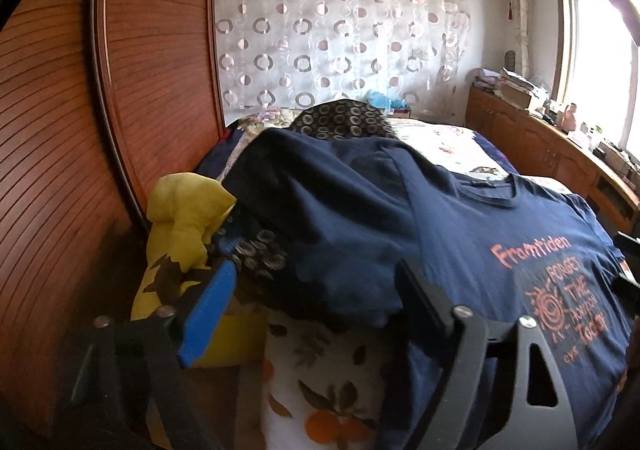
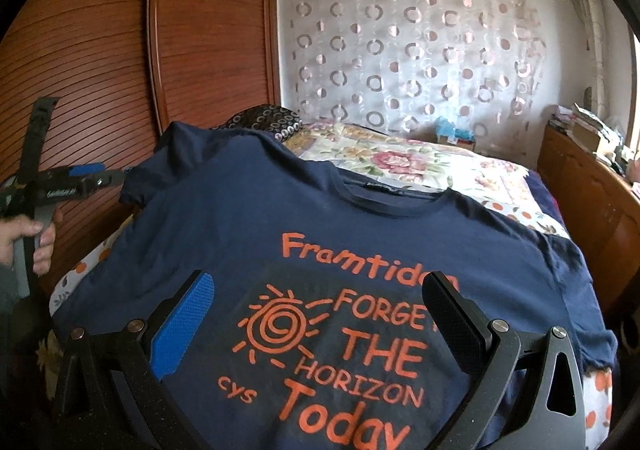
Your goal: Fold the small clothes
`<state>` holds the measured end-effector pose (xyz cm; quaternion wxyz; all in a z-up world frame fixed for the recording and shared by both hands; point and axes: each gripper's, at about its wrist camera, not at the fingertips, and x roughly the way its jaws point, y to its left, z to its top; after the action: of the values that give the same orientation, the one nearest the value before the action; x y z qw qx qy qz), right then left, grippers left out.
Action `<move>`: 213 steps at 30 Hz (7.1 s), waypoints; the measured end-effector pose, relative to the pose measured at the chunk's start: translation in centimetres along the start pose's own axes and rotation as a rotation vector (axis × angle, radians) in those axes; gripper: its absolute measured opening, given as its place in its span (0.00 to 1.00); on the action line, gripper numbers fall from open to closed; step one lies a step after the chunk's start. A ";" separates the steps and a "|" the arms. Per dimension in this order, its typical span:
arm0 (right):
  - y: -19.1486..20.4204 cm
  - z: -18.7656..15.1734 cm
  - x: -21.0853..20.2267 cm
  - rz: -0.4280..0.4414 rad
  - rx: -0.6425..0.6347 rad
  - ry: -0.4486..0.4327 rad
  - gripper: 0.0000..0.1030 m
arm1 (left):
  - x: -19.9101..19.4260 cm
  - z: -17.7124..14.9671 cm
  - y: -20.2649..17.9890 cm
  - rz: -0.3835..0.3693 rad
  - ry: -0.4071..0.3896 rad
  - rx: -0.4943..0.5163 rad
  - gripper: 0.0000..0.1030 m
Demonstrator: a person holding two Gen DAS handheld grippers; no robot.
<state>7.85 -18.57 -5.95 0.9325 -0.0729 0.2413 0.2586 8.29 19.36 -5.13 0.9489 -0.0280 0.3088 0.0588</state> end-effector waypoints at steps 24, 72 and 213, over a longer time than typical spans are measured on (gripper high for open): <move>-0.5 -1.2 0.0 -0.006 0.026 0.024 1.00 | 3.2 4.5 -1.8 -0.101 0.059 0.052 0.05; 10.0 9.0 15.6 0.381 -0.056 0.156 0.57 | -7.0 -0.2 -4.4 -0.103 -0.122 0.057 0.78; -18.6 -6.7 3.1 -0.327 0.363 0.290 0.46 | -0.9 -2.4 -20.4 -0.316 0.086 0.246 0.90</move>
<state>17.09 -34.84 -13.11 0.9153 0.0213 0.3997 0.0443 8.76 -1.19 -6.20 0.9286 0.0376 0.3455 -0.1301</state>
